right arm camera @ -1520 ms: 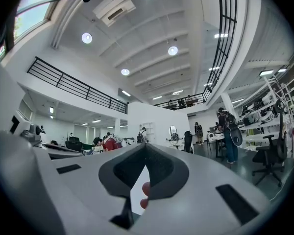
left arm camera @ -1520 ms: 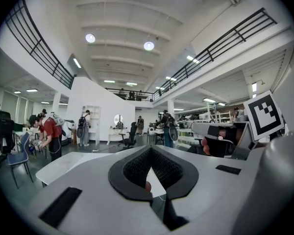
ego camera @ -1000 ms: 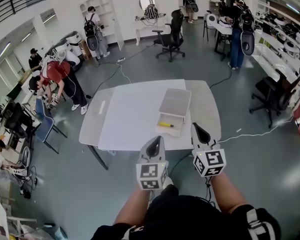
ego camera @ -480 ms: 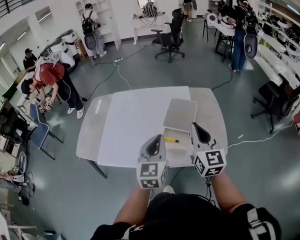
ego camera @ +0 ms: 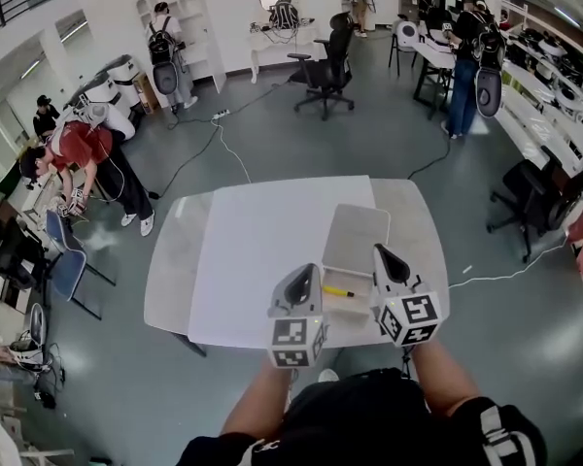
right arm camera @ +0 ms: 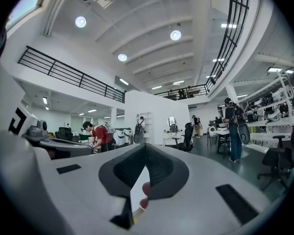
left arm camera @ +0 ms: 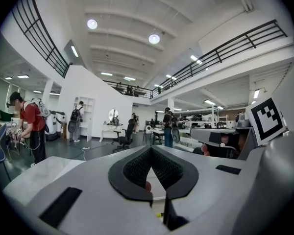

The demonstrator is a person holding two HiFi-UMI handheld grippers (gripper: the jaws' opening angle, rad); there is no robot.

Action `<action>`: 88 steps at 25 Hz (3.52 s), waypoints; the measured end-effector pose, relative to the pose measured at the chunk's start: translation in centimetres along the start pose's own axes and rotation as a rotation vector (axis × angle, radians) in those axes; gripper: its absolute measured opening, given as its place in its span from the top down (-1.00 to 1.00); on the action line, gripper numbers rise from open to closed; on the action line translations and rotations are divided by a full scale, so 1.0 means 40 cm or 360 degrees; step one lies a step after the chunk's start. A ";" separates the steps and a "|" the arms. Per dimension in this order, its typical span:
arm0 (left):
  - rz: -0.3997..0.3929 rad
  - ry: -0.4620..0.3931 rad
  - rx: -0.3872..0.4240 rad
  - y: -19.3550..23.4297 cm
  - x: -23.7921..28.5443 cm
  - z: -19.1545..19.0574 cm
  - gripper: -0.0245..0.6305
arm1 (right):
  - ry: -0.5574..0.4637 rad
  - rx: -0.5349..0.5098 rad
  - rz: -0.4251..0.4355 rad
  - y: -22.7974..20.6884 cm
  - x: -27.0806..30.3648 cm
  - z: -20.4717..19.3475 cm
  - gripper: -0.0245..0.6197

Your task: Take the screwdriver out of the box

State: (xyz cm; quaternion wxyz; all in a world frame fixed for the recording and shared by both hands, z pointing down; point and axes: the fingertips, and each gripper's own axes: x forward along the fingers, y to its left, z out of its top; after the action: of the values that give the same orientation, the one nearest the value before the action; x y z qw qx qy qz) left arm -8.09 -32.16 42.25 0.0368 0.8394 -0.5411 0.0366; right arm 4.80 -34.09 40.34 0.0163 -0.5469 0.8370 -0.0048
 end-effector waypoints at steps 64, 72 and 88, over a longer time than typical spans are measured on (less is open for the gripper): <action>0.0651 0.0173 -0.0137 0.138 -0.115 -0.090 0.91 | 0.1360 -0.0633 0.1037 0.109 0.129 -0.666 0.54; 0.0793 0.0201 -0.0137 0.174 -0.167 -0.102 0.91 | 0.1641 -0.0733 0.1215 0.104 0.120 -0.800 0.53; 0.0981 0.0197 -0.0149 0.236 -0.253 -0.095 0.91 | 0.1993 -0.1012 0.1006 0.044 0.153 -0.928 0.52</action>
State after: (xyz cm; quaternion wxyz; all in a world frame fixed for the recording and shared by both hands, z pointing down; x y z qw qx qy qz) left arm -20.94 -26.50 45.22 0.0955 0.6295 -0.7677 0.0719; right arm -0.47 -39.38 77.26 -0.6178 -0.1555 0.7678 -0.0679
